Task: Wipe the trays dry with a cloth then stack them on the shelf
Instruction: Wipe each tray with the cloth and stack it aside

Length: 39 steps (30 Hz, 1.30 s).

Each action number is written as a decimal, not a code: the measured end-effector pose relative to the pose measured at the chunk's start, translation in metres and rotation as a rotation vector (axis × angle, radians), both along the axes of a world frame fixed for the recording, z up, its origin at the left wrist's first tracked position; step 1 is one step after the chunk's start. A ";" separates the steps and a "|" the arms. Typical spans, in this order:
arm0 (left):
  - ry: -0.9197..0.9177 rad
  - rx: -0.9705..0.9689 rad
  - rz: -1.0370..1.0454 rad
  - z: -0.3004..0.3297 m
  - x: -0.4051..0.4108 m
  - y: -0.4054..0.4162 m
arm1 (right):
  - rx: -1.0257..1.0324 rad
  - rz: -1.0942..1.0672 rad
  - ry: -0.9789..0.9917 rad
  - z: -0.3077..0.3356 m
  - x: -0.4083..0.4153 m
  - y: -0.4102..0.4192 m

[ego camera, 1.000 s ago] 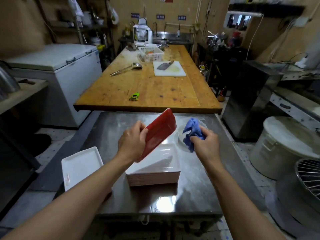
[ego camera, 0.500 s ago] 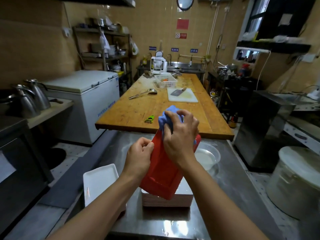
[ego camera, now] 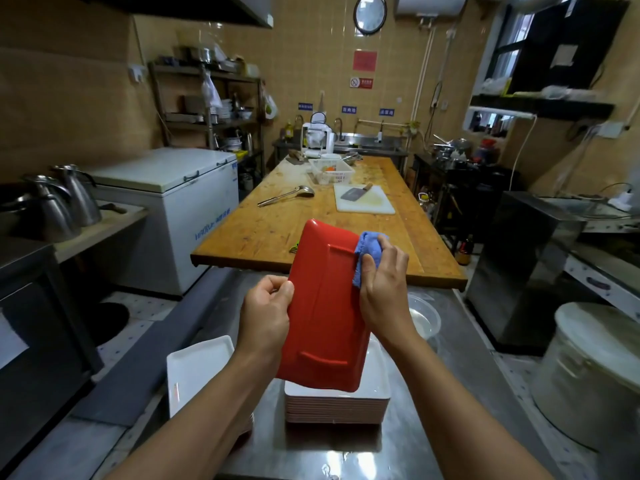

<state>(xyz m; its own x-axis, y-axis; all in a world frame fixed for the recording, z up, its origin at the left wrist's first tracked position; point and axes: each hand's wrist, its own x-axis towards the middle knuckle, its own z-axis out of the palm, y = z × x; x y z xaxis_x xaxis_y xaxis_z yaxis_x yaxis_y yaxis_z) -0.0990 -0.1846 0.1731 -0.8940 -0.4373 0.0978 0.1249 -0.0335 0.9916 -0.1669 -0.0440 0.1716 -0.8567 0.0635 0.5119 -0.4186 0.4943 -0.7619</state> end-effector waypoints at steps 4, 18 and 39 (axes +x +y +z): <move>-0.024 0.201 0.034 0.004 -0.012 0.004 | -0.023 0.012 -0.039 0.001 0.004 -0.010; 0.014 0.363 0.084 0.005 -0.051 0.006 | -0.798 0.305 -0.452 -0.012 0.023 0.022; -0.102 -0.163 -0.727 0.059 -0.044 -0.070 | -0.484 0.614 -0.568 0.035 0.002 0.071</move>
<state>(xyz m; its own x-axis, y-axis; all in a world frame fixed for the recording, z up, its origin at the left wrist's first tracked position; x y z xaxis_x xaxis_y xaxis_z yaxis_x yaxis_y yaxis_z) -0.1432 -0.2547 0.2320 -0.9601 0.2795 0.0119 0.0345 0.0760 0.9965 -0.1652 0.0272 0.2069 -0.9224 -0.3833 0.0469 -0.0055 -0.1084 -0.9941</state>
